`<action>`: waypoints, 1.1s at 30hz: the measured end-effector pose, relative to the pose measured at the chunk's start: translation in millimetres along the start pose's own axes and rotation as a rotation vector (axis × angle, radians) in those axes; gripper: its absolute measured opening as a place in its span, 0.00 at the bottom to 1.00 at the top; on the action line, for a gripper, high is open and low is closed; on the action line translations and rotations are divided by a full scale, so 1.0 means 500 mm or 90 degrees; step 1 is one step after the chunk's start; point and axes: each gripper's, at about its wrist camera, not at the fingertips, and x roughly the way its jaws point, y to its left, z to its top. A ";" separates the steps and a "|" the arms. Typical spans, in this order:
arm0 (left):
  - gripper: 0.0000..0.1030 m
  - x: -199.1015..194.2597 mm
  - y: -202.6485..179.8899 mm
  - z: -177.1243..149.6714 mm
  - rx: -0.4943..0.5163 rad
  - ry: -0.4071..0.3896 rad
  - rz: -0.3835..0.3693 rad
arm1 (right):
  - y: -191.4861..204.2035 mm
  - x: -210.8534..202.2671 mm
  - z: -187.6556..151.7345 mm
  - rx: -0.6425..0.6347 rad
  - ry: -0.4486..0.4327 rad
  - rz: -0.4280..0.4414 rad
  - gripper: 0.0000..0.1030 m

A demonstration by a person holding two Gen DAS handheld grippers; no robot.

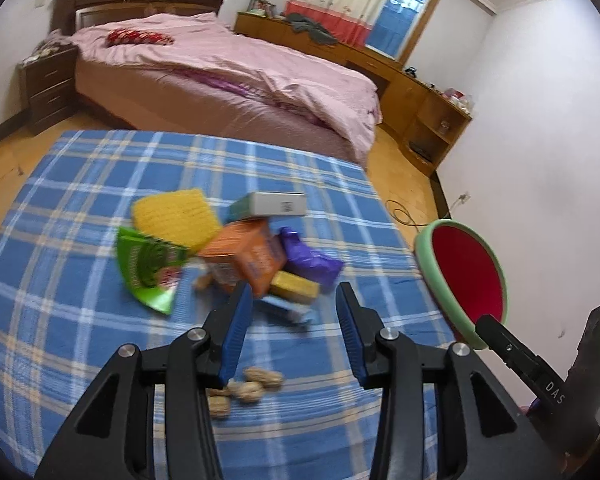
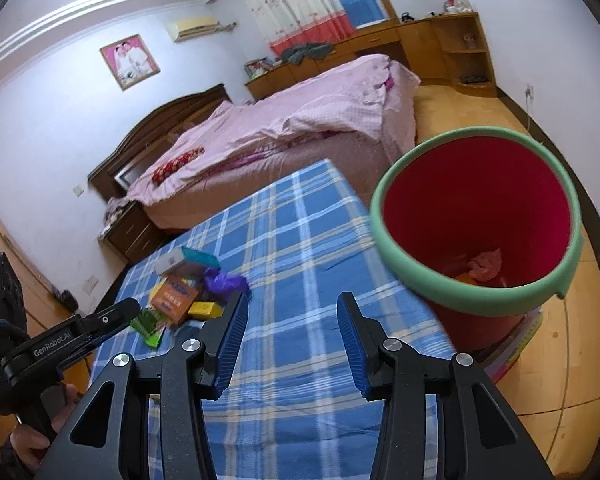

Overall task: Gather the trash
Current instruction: 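Move both open grippers back to the remaining trash on the bed, then grasp the green mosquito-coil packet with the left gripper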

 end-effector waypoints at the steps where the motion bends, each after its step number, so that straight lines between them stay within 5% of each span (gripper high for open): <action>1: 0.42 -0.001 0.010 0.001 -0.004 0.001 0.004 | 0.006 0.007 -0.001 -0.002 0.006 0.001 0.47; 7: 0.43 -0.003 0.071 0.012 -0.024 -0.002 0.035 | 0.036 0.038 -0.010 -0.009 0.026 -0.001 0.54; 14: 0.57 0.006 0.146 0.033 -0.019 -0.005 0.101 | 0.054 0.066 -0.016 -0.005 0.044 -0.004 0.56; 19: 0.63 0.038 0.190 0.031 -0.029 0.016 0.103 | 0.056 0.079 -0.018 -0.006 0.048 -0.017 0.57; 26: 0.69 0.105 0.171 0.009 0.026 0.073 0.137 | 0.049 0.104 -0.022 0.000 0.065 -0.022 0.57; 33: 0.69 0.144 0.166 0.026 0.045 0.066 0.179 | 0.038 0.113 -0.025 0.003 0.073 -0.024 0.57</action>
